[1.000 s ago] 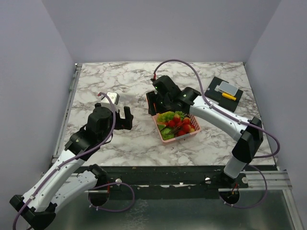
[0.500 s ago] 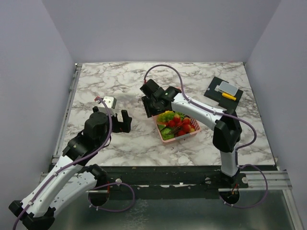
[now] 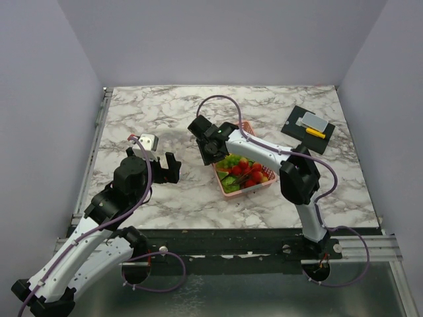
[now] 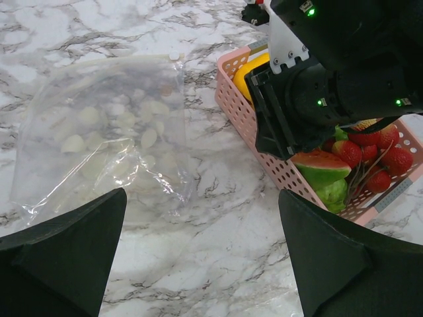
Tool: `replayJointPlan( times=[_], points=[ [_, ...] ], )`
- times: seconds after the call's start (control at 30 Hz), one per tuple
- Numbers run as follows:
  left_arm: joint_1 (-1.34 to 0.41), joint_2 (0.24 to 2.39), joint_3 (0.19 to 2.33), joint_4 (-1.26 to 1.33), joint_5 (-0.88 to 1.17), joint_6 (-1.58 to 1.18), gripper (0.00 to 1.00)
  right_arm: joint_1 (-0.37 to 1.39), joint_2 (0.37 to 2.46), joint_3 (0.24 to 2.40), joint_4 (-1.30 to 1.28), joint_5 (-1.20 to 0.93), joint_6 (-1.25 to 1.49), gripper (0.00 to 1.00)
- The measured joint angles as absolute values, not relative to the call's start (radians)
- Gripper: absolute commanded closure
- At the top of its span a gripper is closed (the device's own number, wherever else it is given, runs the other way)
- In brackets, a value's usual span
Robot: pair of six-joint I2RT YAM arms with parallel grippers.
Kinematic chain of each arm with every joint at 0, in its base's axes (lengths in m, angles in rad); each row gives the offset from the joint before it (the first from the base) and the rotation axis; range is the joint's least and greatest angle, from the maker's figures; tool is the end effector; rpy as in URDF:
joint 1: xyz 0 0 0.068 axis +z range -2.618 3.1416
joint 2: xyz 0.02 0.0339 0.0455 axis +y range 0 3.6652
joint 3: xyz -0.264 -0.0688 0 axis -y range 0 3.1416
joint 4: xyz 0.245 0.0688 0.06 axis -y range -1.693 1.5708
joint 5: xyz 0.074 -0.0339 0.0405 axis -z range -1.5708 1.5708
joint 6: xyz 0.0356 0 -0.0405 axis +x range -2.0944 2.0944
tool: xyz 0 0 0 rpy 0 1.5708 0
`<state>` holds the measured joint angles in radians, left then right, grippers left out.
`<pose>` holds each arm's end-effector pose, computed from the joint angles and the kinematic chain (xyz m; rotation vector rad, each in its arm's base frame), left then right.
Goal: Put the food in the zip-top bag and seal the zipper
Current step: Move the bin to the center of the board.
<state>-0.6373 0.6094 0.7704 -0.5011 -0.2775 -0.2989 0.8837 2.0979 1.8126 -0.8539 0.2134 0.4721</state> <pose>0.1165 -0.0741 0.3270 0.1354 1.9098 -0.3703 0.2914 0.3433 0.2315 -0.4844 2.6271 0.1444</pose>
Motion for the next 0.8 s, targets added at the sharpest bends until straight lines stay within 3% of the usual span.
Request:
replayJointPlan(
  times=[0.13, 0.4, 0.8],
  points=[
    [-0.637, 0.609, 0.770, -0.498, -0.278, -0.299, 0.01, 0.884, 2.114, 1.813, -0.862, 0.229, 0.485, 0.80],
    [-0.637, 0.610, 0.770, -0.496, -0.278, -0.299, 0.01, 0.884, 2.119, 1.803, -0.856, 0.269, 0.506, 0.98],
    [-0.637, 0.644, 0.770, -0.496, -0.278, -0.300, 0.01, 0.884, 2.036, 1.670, -0.827, 0.378, 0.553, 0.99]
  ],
)
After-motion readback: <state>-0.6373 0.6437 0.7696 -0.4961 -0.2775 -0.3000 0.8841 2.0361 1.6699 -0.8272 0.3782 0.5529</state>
